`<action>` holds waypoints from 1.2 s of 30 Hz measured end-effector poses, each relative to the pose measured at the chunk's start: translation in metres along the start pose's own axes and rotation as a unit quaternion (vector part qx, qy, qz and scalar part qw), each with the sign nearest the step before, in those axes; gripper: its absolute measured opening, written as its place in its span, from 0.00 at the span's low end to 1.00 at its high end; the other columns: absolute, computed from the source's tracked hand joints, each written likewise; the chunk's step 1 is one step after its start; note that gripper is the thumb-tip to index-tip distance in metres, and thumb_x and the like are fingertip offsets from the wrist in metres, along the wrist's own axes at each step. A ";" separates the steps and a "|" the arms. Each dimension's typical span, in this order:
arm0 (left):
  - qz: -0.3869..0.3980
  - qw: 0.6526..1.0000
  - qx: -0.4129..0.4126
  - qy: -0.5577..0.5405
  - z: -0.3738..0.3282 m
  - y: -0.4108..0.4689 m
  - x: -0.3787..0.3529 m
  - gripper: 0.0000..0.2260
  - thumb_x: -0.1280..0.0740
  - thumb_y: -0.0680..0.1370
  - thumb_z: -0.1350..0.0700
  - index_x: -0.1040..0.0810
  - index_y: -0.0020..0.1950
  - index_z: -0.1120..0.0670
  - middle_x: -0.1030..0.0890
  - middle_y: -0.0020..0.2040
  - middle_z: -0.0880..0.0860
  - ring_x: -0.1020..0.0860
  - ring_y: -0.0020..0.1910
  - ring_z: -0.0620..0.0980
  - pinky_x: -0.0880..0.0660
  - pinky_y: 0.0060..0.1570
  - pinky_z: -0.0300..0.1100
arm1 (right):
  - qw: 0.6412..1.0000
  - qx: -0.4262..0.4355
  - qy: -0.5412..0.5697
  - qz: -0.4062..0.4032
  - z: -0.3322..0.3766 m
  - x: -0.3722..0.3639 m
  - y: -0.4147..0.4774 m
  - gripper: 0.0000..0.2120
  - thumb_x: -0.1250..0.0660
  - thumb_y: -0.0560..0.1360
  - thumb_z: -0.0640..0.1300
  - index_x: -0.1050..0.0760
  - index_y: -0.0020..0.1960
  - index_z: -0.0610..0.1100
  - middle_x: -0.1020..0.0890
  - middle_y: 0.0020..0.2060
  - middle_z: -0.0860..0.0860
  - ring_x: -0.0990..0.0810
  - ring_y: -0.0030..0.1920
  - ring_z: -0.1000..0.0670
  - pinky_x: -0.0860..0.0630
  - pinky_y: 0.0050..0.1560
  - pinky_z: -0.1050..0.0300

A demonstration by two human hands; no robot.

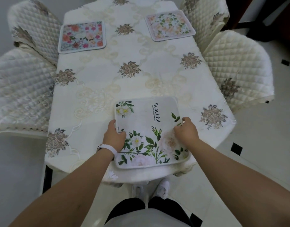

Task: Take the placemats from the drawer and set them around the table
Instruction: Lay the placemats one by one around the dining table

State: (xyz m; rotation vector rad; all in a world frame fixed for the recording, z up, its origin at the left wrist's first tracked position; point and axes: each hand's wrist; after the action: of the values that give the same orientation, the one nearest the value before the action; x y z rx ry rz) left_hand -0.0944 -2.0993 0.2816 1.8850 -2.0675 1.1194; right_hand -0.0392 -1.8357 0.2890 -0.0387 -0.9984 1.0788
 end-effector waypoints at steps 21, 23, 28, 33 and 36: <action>0.100 0.979 -0.141 -0.105 -0.101 -0.006 0.033 0.26 0.36 0.77 0.62 0.38 0.73 0.47 0.19 0.56 0.52 0.20 0.43 0.44 0.26 0.32 0.34 | 0.978 -0.002 0.160 -0.132 0.028 0.073 -0.060 0.11 0.36 0.75 0.40 0.28 0.57 0.46 0.21 0.44 0.50 0.22 0.41 0.50 0.27 0.37 0.55; 0.111 0.975 -0.155 -0.112 -0.113 -0.014 0.027 0.26 0.36 0.78 0.63 0.39 0.73 0.47 0.19 0.54 0.52 0.20 0.42 0.43 0.26 0.30 0.32 | 0.974 0.000 0.174 -0.147 0.021 0.086 -0.065 0.11 0.36 0.76 0.39 0.29 0.57 0.46 0.22 0.43 0.51 0.23 0.40 0.51 0.29 0.34 0.57; 0.142 0.967 -0.171 -0.121 -0.142 -0.044 -0.004 0.26 0.37 0.78 0.64 0.39 0.74 0.49 0.18 0.51 0.53 0.19 0.41 0.46 0.24 0.28 0.33 | 0.964 -0.008 0.191 -0.183 -0.010 0.122 -0.077 0.09 0.36 0.76 0.41 0.30 0.55 0.48 0.22 0.43 0.50 0.22 0.41 0.48 0.29 0.35 0.55; 0.165 0.965 -0.186 -0.087 -0.180 -0.081 -0.063 0.26 0.37 0.78 0.65 0.39 0.74 0.49 0.18 0.46 0.50 0.18 0.35 0.46 0.23 0.27 0.38 | 0.952 -0.013 0.222 -0.213 -0.069 0.176 -0.087 0.10 0.36 0.76 0.39 0.29 0.56 0.49 0.21 0.44 0.52 0.22 0.41 0.52 0.30 0.35 0.58; 0.180 0.960 -0.204 -0.070 -0.205 -0.114 -0.112 0.26 0.36 0.78 0.64 0.39 0.74 0.49 0.18 0.45 0.49 0.18 0.33 0.43 0.25 0.26 0.35 | 0.943 -0.020 0.241 -0.230 -0.118 0.217 -0.096 0.09 0.36 0.76 0.39 0.29 0.55 0.48 0.21 0.45 0.52 0.23 0.41 0.53 0.29 0.35 0.58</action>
State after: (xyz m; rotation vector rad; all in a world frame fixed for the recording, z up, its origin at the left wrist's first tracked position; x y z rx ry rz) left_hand -0.0447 -1.8821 0.4152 1.4658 -2.5496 0.5518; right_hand 0.1336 -1.6732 0.4086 -0.0932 -0.5438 0.5739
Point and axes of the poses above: each hand's wrist, its own y-axis towards the middle knuckle, its own x-axis out of the back of the hand, z = x × y
